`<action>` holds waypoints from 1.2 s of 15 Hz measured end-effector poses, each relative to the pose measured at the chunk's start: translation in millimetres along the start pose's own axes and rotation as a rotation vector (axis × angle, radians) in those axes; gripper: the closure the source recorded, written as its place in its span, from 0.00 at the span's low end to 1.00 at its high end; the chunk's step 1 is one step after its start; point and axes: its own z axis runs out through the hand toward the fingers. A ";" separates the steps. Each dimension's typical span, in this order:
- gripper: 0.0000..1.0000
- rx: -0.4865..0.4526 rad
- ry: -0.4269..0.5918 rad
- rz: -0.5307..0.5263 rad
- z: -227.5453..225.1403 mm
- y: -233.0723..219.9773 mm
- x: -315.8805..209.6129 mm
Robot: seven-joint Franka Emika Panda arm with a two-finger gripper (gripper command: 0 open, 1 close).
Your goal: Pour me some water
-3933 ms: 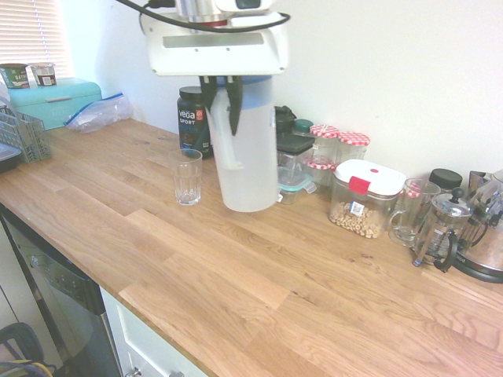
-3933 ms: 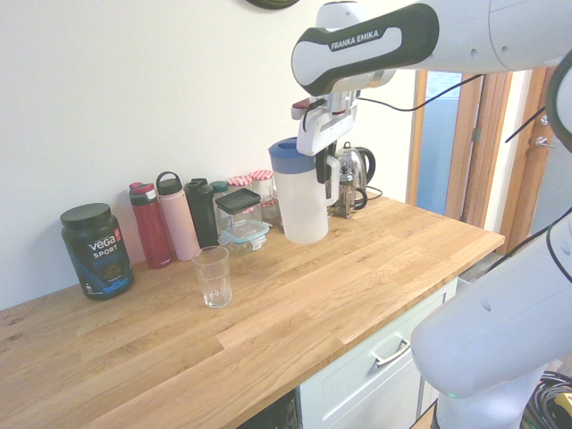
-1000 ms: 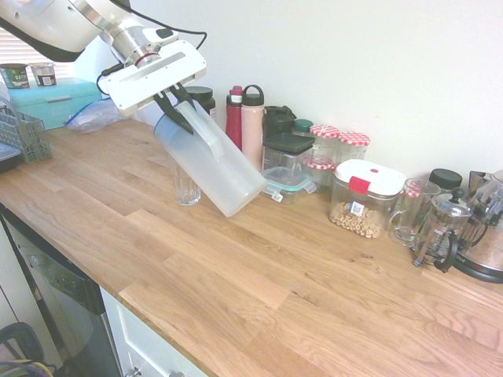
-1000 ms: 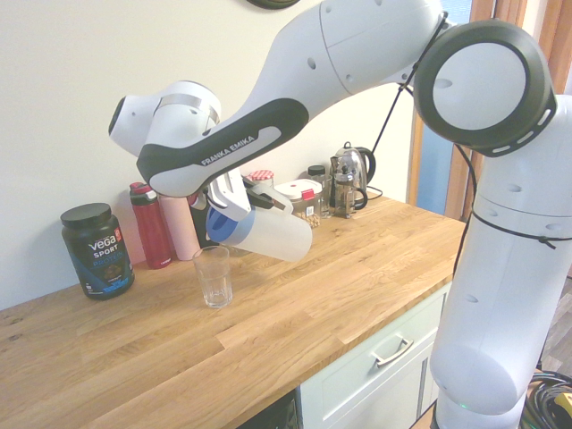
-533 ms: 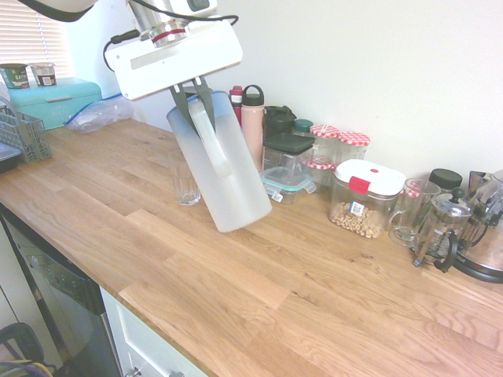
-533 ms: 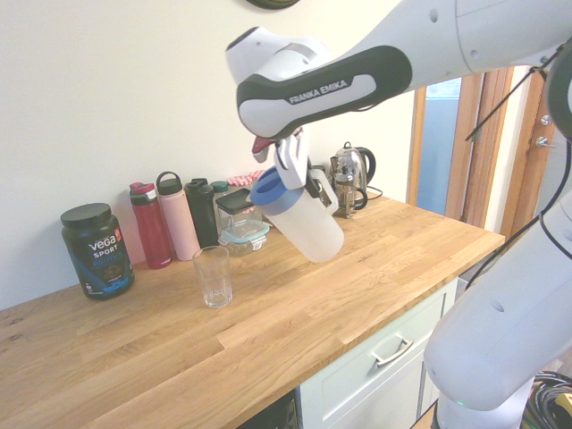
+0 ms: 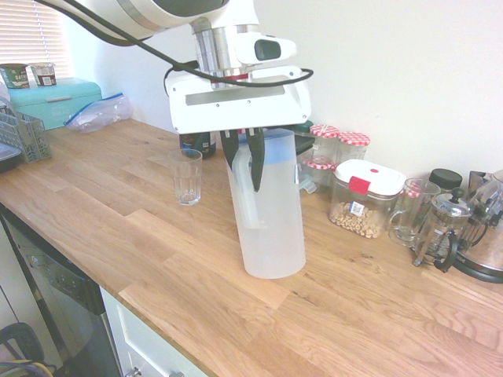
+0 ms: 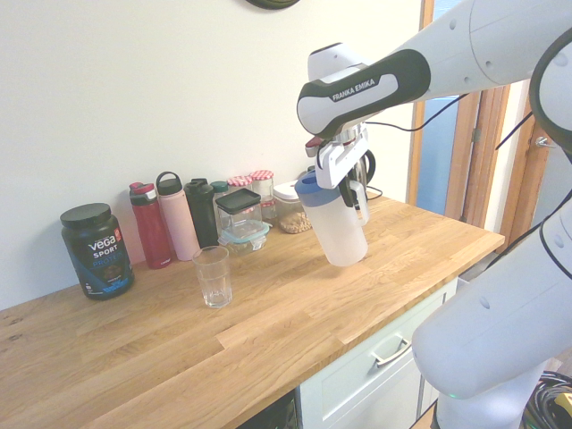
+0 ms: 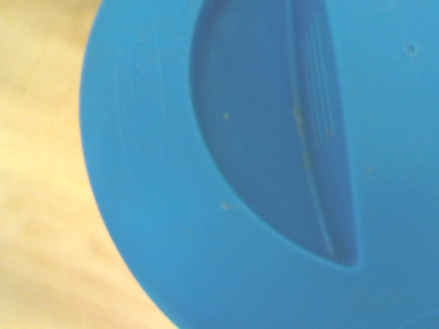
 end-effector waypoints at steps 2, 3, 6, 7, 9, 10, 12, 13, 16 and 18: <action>1.00 0.058 0.031 0.094 1.8 1.3 9.7; 1.00 0.082 0.051 0.142 1.4 2.8 14.2; 1.00 0.102 0.078 0.243 1.5 8.9 21.1; 1.00 0.098 0.071 0.266 4.9 10.8 22.5; 1.00 0.091 0.056 0.306 15.5 13.8 27.3; 1.00 0.098 0.054 0.322 21.2 15.3 31.2; 1.00 0.131 0.037 0.351 31.8 17.7 37.7; 1.00 0.154 0.032 0.358 34.9 20.3 41.2; 1.00 0.216 0.024 0.357 39.5 33.4 48.6; 1.00 0.229 0.013 0.358 46.0 44.1 51.4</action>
